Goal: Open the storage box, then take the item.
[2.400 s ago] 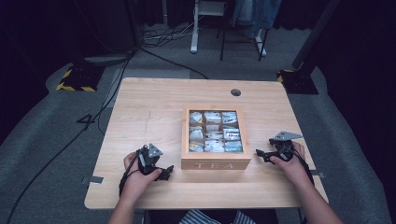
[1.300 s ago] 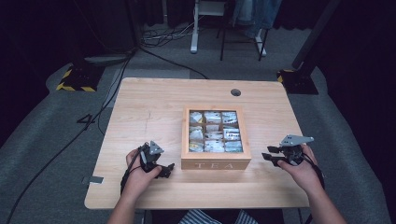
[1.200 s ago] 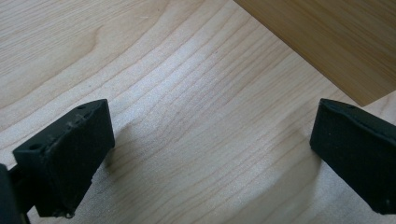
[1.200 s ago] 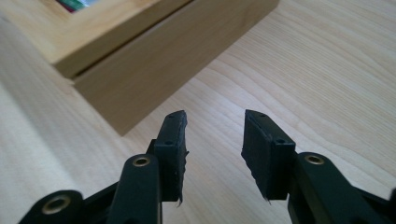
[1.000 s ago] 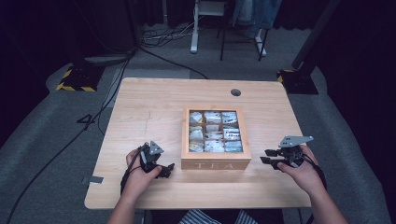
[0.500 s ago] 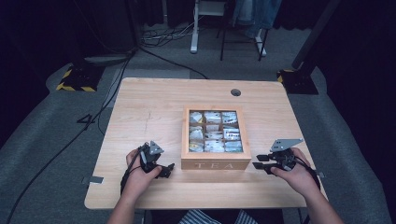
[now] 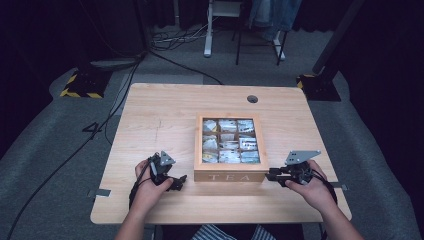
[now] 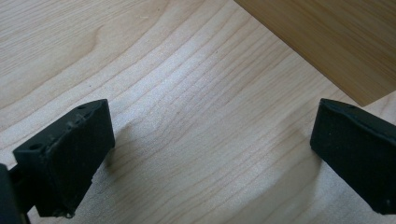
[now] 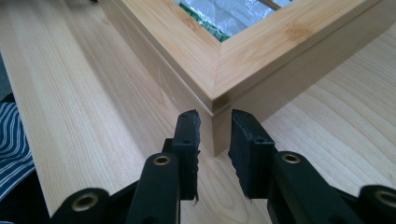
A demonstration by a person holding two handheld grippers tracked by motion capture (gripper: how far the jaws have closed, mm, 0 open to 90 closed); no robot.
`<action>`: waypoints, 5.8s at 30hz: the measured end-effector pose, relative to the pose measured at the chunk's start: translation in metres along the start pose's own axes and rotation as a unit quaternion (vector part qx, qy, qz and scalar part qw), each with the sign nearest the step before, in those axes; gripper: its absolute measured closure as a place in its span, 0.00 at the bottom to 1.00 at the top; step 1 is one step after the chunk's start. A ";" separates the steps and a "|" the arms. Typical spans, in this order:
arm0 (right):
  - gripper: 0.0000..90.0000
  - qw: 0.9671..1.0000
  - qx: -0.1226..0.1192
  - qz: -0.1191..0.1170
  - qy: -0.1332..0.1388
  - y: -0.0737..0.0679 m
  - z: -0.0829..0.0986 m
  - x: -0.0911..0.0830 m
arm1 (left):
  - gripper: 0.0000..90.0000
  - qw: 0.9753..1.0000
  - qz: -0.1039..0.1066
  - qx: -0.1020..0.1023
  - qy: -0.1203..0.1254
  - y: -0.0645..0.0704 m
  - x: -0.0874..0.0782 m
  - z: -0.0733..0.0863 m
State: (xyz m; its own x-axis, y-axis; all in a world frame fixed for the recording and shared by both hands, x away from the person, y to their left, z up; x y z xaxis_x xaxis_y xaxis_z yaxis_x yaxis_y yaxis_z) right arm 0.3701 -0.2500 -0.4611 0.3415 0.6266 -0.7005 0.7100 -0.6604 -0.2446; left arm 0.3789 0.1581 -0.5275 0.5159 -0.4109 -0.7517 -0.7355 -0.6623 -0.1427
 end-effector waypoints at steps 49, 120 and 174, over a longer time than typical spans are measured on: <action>1.00 0.993 -0.002 -0.005 0.115 -0.008 -0.033 -0.021 | 0.01 1.000 -0.009 -0.008 0.001 0.007 -0.001 0.000; 0.94 0.964 -0.033 0.061 0.258 -0.012 -0.113 -0.026 | 0.01 1.000 -0.008 -0.011 0.001 0.010 -0.002 0.001; 0.90 0.965 -0.029 0.025 0.258 -0.011 -0.107 -0.021 | 0.24 0.995 0.061 0.060 0.055 0.042 -0.075 -0.107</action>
State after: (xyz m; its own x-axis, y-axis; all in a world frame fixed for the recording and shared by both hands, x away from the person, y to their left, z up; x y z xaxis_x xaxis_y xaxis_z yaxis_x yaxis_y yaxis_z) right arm 0.4214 -0.2115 -0.3717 0.6266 0.7275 -0.2796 0.7130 -0.6799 -0.1712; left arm 0.3565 0.0938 -0.4087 0.4601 -0.5543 -0.6936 -0.8391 -0.5269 -0.1355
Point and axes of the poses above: each handheld gripper's, and its own axes: x roughly forward along the jaws, z roughly out of its underside, y roughly to its right, the point moved 3 cm from there along x, roughly forward along the jaws, and after that the axes turned 14 degrees about x, right-handed, at the moved point
